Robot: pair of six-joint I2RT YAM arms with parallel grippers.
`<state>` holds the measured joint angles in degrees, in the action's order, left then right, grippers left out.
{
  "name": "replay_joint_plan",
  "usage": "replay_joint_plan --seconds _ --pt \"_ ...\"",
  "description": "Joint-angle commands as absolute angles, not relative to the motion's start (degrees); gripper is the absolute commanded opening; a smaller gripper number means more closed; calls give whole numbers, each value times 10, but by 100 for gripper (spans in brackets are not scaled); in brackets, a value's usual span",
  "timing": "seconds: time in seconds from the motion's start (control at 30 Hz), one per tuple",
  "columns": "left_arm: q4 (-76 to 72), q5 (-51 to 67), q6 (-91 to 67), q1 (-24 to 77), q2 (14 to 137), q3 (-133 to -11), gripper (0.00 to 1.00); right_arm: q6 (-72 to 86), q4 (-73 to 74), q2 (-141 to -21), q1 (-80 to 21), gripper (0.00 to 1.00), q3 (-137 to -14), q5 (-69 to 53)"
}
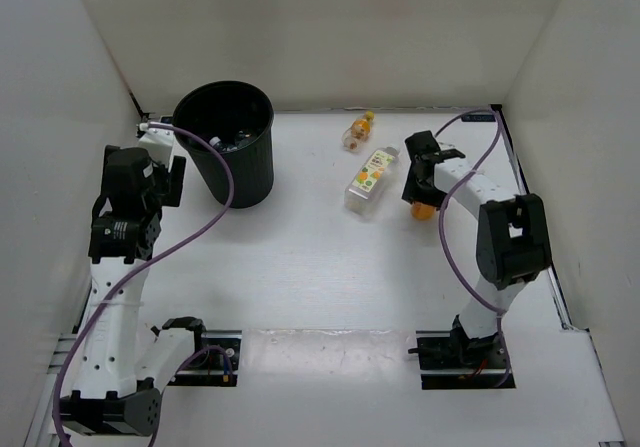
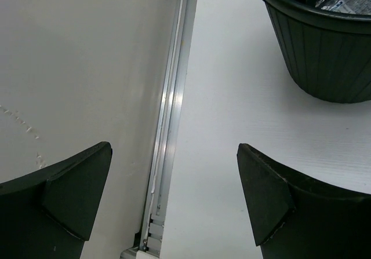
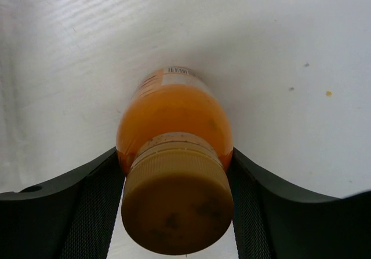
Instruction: Put the plastic bottles in the bin
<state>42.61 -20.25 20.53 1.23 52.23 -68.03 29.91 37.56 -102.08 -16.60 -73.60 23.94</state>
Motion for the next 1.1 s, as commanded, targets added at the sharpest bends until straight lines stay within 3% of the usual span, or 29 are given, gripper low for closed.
replay_joint_plan --seconds 0.0,0.13,0.27,0.37,0.47,0.57,0.8,0.87,1.0,1.07 --pt "432 -224 205 10 515 -694 100 280 376 -948 -179 15 -723 289" --pt "432 -243 176 -6 515 -655 100 267 376 -888 -218 12 -755 345" --pt "432 -249 147 -39 508 -627 100 221 302 -859 -296 11 -873 352" --pt "432 -228 139 -52 495 -621 100 157 176 -876 -342 11 -953 252" --pt "432 -215 133 -57 495 -609 100 191 -22 -906 -347 12 -956 13" --pt "432 -215 133 -62 489 -598 100 286 -106 -999 -366 12 -1054 -112" --pt "437 -210 138 -62 471 -573 100 438 -187 -1319 -438 10 -1420 -161" --pt "437 -210 143 -62 471 -573 100 433 -177 -1332 -443 10 -1433 -134" --pt "437 -210 138 -62 466 -568 100 342 -164 -1281 -484 19 -1314 -70" --pt "437 -205 138 -62 466 -568 100 303 -131 -1281 -492 29 -1332 -75"
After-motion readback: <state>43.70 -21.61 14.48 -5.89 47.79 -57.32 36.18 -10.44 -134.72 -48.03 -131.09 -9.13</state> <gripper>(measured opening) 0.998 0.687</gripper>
